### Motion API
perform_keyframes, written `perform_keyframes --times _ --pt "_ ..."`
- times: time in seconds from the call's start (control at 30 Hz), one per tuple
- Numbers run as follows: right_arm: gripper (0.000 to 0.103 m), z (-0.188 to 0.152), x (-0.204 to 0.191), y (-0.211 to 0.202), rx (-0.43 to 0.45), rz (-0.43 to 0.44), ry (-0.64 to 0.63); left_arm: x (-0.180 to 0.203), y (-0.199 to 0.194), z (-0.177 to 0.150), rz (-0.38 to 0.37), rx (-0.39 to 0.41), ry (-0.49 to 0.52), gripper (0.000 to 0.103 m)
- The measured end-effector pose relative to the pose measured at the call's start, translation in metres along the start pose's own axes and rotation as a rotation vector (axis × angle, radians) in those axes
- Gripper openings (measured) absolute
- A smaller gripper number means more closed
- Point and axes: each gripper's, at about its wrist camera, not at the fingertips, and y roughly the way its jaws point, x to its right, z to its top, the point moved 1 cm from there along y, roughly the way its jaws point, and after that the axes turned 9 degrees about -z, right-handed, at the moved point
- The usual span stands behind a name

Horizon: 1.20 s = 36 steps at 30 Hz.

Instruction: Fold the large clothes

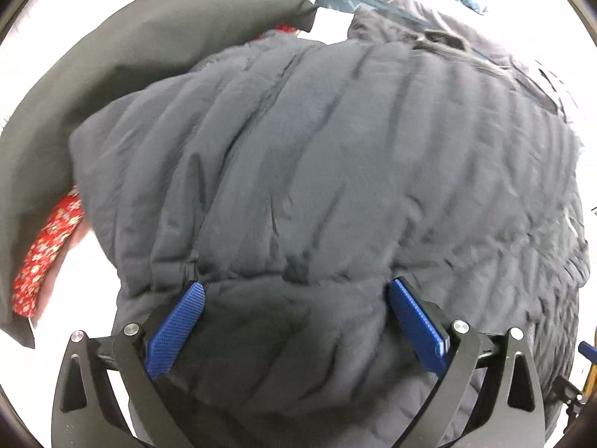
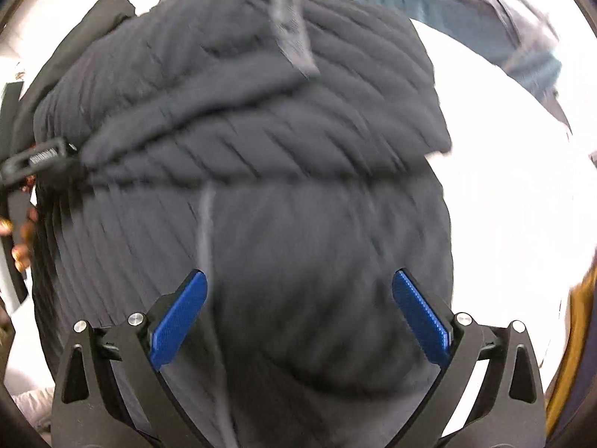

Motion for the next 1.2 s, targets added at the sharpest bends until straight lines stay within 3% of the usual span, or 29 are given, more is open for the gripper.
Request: perform_keyframes --times 0.13,0.27,0.37,0.57,0.73,0.9,1.03,1.2 --pt "0.098 -0.04 0.03 0.003 -0.048 0.014 0.067 0.013 -0.03 -0.032 -0.007 0.042 0.066 0.097" --pt "0.098 -0.073 0.05 0.01 -0.09 0.032 0.116 0.02 -0.05 -0.072 0.01 0.033 0.128 0.097" --pt "0.098 -0.089 0.053 0.012 -0.099 0.041 0.11 0.013 -0.059 -0.103 -0.04 -0.015 0.078 0.097" --pt "0.098 -0.118 0.047 0.009 -0.092 0.055 0.066 0.002 -0.07 -0.141 -0.041 -0.057 -0.001 0.097" --pt "0.098 -0.124 0.037 0.005 -0.09 0.084 0.067 -0.004 -0.079 -0.173 -0.053 -0.085 -0.036 0.097" --pt "0.098 -0.144 0.051 0.003 -0.088 0.129 0.064 -0.019 -0.092 -0.198 -0.073 -0.093 -0.063 0.097" --pt "0.098 -0.16 0.073 0.0 -0.092 0.181 0.109 -0.052 -0.108 -0.218 -0.08 -0.089 -0.144 0.097" --pt "0.098 -0.175 0.12 -0.001 -0.091 0.25 0.262 -0.111 -0.135 -0.234 -0.109 -0.04 -0.278 0.097"
